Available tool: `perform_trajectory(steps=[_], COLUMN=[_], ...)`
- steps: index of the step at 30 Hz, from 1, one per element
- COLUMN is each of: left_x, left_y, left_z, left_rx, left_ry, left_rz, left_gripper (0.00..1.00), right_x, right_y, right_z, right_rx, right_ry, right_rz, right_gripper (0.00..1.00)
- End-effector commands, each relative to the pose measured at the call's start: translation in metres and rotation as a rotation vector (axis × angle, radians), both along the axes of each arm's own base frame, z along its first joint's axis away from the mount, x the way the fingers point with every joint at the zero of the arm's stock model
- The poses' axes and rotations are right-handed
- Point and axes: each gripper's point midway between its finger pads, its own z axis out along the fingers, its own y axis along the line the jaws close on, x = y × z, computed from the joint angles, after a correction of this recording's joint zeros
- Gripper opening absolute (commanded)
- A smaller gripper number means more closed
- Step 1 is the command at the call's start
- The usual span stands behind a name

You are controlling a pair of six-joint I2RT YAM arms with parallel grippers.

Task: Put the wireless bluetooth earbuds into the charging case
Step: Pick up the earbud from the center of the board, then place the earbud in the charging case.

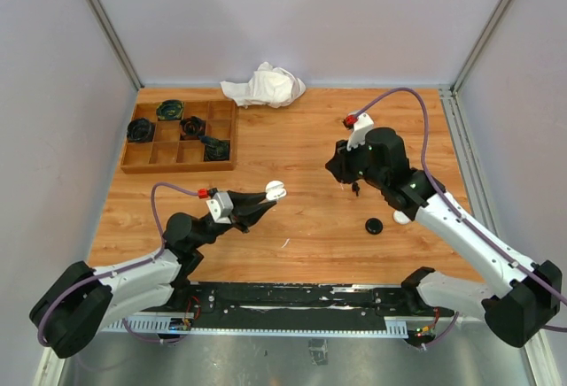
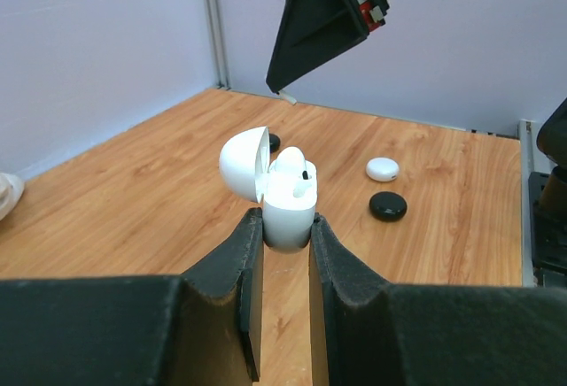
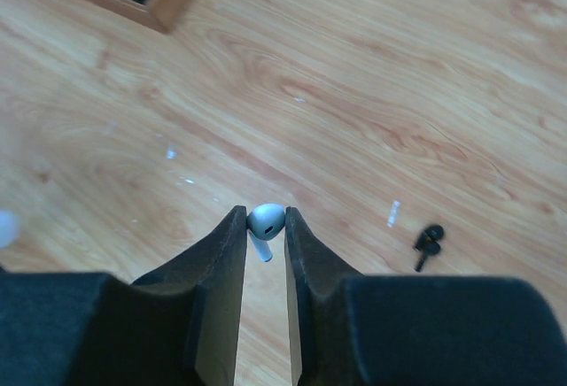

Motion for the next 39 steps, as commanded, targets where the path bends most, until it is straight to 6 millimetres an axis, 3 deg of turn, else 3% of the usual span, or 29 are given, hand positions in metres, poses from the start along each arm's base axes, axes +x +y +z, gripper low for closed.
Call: perform_trajectory(steps=[1,8,14,24,39], left_x=[-0.005,-0.005,-0.011,-0.020,-0.028], left_y=[-0.005,-0.008,-0.009,-0.013,-0.011], left_z=[0.029,0.038,0.045,0.051,0.059], left_rx=[-0.065,-0.097,-0.137,-0.154,-0.184], left_ry=[-0.073,-0.088,-0.089,-0.076,-0.087], left_rz=[-0.037,-0.054,-0.089,-0.147,-0.180], left_gripper=[0.00,0.00,0.00,0.00,0.00], right_x=[-0.018,-0.056,-0.091,-0.119,-0.125], right_y=[0.033,0.069,0.093,0.124,0.138], right_z=[0.035,0.080,0.099,0.106,0.099], right_rx=[0.091,0.221,0.312,0.342,0.335], right_ry=[-0.127,-0.301,-0.407,-0.477,-0.473], right_rz=[0.122,0.328,0.506,0.647,0.688], right_gripper=[0.22,0.22,0.23,0.23,0.23])
